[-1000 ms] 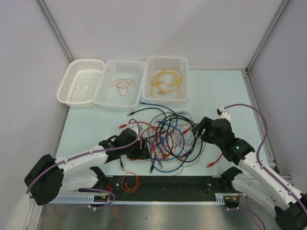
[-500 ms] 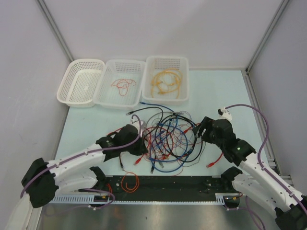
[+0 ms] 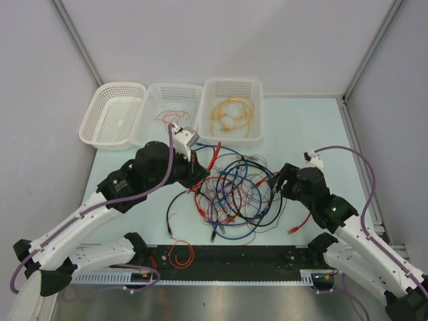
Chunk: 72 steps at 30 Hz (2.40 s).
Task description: Untangle the cables
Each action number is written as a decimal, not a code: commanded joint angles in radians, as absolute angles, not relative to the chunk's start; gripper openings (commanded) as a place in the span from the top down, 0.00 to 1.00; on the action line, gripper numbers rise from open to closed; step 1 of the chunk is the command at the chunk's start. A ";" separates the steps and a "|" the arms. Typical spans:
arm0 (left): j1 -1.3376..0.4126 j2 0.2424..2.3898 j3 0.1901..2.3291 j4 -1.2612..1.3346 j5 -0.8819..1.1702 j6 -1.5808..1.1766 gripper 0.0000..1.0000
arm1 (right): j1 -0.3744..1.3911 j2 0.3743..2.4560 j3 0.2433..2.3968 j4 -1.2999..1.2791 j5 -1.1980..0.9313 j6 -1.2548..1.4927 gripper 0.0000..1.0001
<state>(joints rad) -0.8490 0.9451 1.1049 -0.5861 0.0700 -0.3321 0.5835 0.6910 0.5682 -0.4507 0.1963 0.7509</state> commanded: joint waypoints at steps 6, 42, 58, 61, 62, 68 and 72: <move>-0.850 0.893 1.195 -0.379 0.287 -0.371 1.00 | 0.604 0.584 0.566 -0.362 0.183 0.729 0.30; -0.315 1.452 1.538 -0.261 0.072 -0.397 1.00 | 0.588 0.592 0.566 -0.397 0.229 0.647 0.29; -0.233 1.810 1.807 -0.250 0.124 -0.503 0.36 | 0.496 0.716 0.566 -0.293 0.158 0.548 0.29; -0.235 1.737 1.825 -0.246 0.075 -0.485 0.01 | 0.488 0.704 0.566 -0.301 0.150 0.549 0.29; -0.235 1.706 1.804 -0.238 0.060 -0.482 0.01 | 0.486 0.703 0.566 -0.302 0.149 0.551 0.29; -0.381 1.409 1.486 -0.177 -0.081 -0.483 0.00 | 0.488 0.692 0.566 -0.317 0.144 0.589 0.29; -0.469 1.159 1.073 -0.010 -0.083 -0.609 0.00 | 0.486 0.644 0.566 -0.357 0.210 0.649 0.30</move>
<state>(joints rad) -0.3920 1.3689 1.3872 -0.1390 -0.0528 -0.5068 0.4889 0.6994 0.5625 -0.3416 0.1528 0.5915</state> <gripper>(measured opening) 0.994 0.704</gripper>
